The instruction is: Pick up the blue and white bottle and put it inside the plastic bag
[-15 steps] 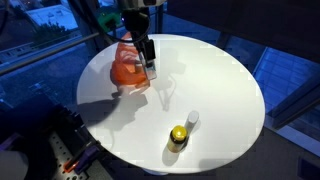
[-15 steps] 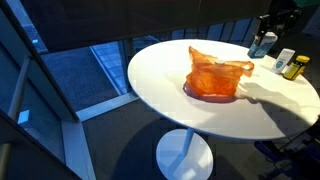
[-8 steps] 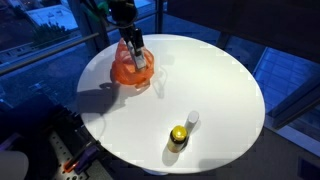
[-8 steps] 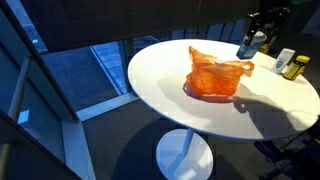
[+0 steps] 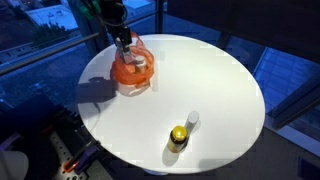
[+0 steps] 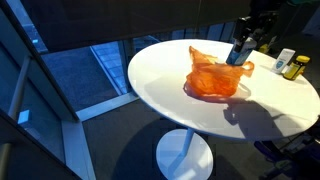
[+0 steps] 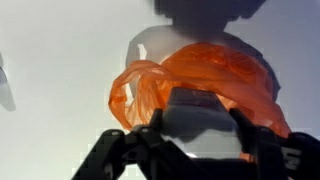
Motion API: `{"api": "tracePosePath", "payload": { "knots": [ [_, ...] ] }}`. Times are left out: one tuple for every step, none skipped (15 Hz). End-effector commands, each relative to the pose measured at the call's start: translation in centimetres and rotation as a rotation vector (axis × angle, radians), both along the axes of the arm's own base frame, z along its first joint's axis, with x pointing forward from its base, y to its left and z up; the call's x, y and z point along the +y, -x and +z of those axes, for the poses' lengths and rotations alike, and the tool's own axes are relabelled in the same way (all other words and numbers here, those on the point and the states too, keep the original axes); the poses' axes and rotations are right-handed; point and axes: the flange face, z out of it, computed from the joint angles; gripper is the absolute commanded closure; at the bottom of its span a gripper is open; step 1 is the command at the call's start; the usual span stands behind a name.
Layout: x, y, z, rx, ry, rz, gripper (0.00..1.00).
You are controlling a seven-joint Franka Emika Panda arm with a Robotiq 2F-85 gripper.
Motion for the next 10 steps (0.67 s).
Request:
{"api": "tracePosePath", "payload": {
  "knots": [
    [0.01,-0.01,0.05,0.002,-0.001,0.002,0.57],
    [0.01,0.01,0.03,0.003,-0.001,0.003,0.32],
    [0.01,0.05,-0.04,0.004,-0.001,0.003,0.32],
    [0.0,0.07,-0.08,0.005,-0.001,0.003,0.32],
    [0.0,0.07,-0.1,0.005,-0.001,0.003,0.32],
    [0.0,0.07,-0.12,0.006,-0.001,0.003,0.32],
    [0.0,0.07,-0.13,0.006,-0.001,0.003,0.32],
    [0.0,0.07,-0.13,0.006,-0.001,0.003,0.32],
    [0.0,0.07,-0.13,0.006,-0.001,0.003,0.57],
    [0.04,-0.15,-0.03,-0.001,0.003,-0.001,0.57]
  ]
}}
